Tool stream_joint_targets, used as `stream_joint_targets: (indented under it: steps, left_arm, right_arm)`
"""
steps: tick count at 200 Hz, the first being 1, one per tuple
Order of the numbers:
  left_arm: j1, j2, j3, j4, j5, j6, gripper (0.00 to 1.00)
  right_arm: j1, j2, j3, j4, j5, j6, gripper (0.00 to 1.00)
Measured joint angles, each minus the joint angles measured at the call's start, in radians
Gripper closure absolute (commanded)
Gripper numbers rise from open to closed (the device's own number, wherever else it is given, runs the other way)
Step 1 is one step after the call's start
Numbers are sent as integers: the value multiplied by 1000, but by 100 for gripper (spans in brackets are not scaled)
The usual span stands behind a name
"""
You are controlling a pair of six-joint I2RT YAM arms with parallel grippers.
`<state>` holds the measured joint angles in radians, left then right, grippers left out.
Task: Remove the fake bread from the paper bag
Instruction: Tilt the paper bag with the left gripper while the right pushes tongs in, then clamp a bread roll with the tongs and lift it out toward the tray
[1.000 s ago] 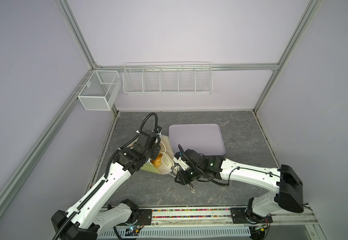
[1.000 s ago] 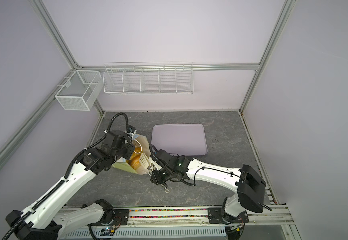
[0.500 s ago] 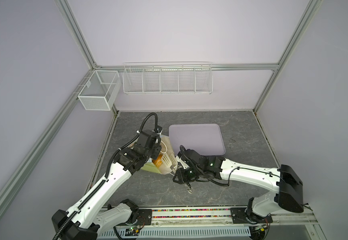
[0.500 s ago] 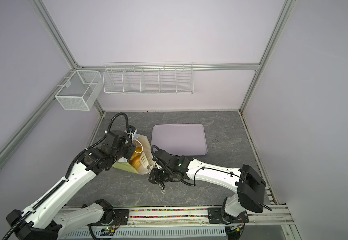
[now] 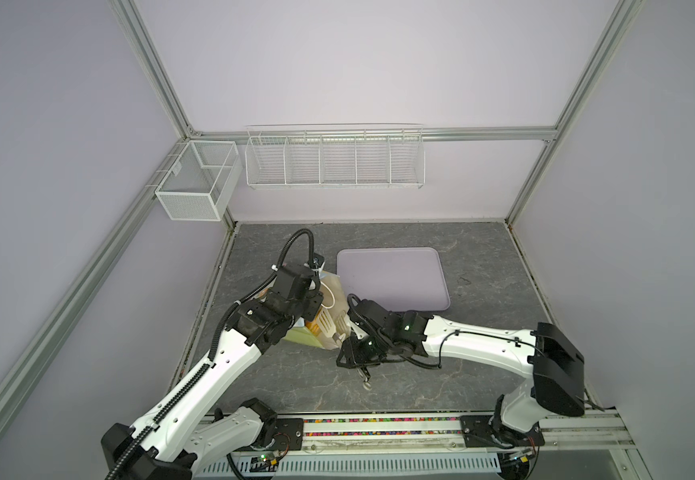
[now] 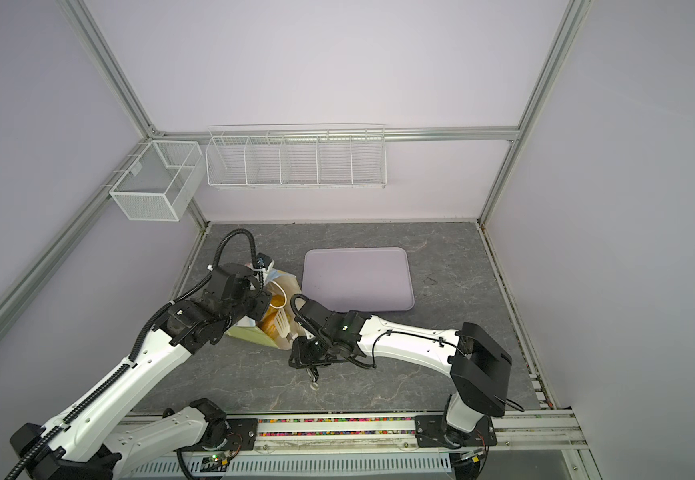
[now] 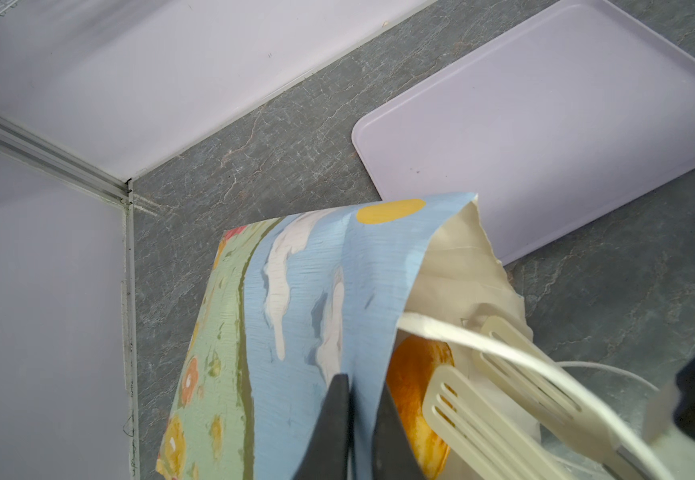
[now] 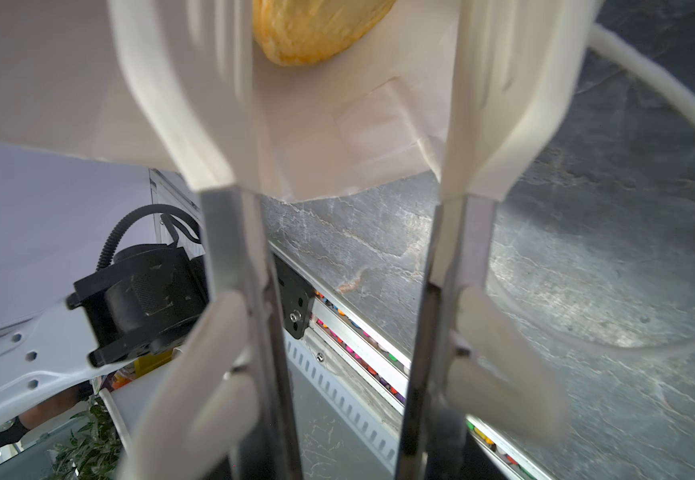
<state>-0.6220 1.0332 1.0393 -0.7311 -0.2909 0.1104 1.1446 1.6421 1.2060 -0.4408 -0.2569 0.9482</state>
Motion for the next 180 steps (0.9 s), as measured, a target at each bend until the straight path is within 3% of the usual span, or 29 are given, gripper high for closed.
stream_joint_targets:
  steps: [35, 69, 99, 155, 180]
  left_arm:
    - [0, -23, -17, 1, 8, -4, 89]
    - [0, -23, -17, 1, 15, -4, 89]
    - [0, -27, -19, 1, 16, -9, 90]
    - [0, -27, -19, 1, 15, -11, 90]
    - [0, -25, -19, 2, 15, -13, 90]
  right_arm:
    - [11, 31, 39, 1, -23, 11, 54]
    - [20, 55, 63, -32, -34, -2, 72]
    - [22, 47, 57, -50, -27, -1, 81]
    - [22, -16, -8, -60, -20, -3, 93]
    - [22, -35, -9, -64, -13, -21, 93]
